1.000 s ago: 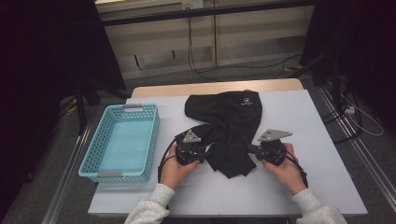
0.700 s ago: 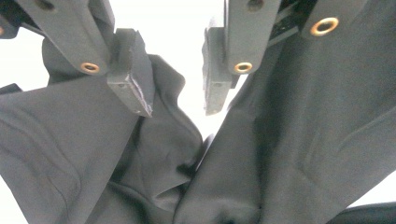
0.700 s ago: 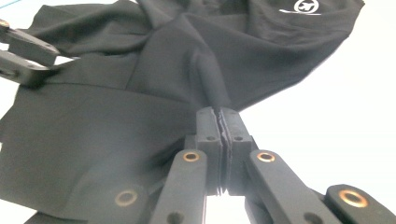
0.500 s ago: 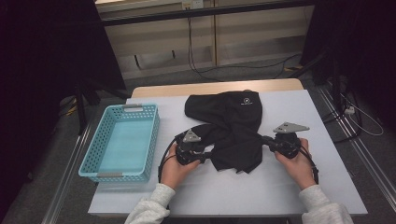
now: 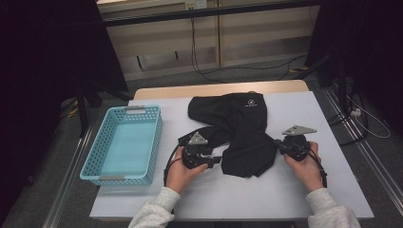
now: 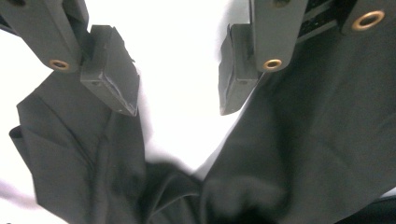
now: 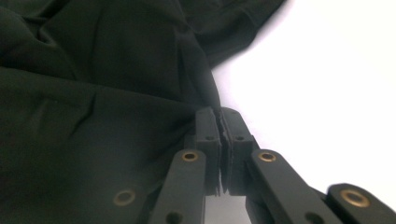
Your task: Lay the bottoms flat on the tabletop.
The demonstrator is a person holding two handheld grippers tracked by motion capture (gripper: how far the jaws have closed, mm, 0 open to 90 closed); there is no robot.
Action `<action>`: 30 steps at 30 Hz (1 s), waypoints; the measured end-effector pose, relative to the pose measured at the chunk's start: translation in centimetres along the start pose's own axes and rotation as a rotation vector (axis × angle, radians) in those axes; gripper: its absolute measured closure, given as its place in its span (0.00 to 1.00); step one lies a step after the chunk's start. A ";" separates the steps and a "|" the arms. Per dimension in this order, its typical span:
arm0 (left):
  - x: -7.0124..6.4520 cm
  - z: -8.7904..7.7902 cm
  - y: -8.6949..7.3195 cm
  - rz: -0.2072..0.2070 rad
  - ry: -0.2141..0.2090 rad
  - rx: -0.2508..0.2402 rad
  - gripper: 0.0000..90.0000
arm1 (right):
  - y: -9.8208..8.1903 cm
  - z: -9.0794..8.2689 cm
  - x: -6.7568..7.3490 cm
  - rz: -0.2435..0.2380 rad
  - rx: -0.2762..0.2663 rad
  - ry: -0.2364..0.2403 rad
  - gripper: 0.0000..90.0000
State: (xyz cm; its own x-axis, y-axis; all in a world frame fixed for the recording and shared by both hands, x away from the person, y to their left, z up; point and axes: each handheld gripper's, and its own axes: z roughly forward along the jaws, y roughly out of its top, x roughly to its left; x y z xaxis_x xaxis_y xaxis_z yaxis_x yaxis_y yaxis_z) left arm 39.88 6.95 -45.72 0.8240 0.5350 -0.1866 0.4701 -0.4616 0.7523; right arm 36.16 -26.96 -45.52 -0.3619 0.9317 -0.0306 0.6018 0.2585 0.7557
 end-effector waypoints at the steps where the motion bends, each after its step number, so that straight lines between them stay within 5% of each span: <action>1: 0.0 0.0 0.0 0.000 0.000 0.000 0.53 | 0.0 0.0 -0.1 -0.001 0.002 -0.004 0.97; 11: -1.0 0.4 0.6 0.017 -0.044 -0.019 0.51 | -0.1 0.0 0.4 -0.010 -0.002 0.028 0.96; 17: -1.6 1.3 0.6 0.046 -0.079 0.029 0.70 | -0.3 -0.1 0.5 -0.013 -0.013 0.040 0.91; 23: -1.8 1.6 1.1 0.021 -0.103 0.060 0.92 | -0.5 -1.4 1.2 -0.025 -0.045 0.039 0.62; 27: -1.9 1.6 1.7 0.016 -0.110 0.062 0.96 | -0.8 -2.3 1.5 -0.034 -0.061 0.067 0.55; 30: -1.6 0.6 2.6 -0.016 -0.107 0.012 0.96 | -1.3 -3.5 2.7 -0.060 -0.068 0.110 0.49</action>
State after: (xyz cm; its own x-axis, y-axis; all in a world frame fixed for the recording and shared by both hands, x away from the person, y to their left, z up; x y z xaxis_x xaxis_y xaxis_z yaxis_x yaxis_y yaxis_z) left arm 39.95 4.47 -43.81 0.8451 0.4642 -0.2651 0.4865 -0.4624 0.7413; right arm 31.90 -25.63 -44.33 -0.4738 0.8806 -0.0075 0.5286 0.2911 0.7974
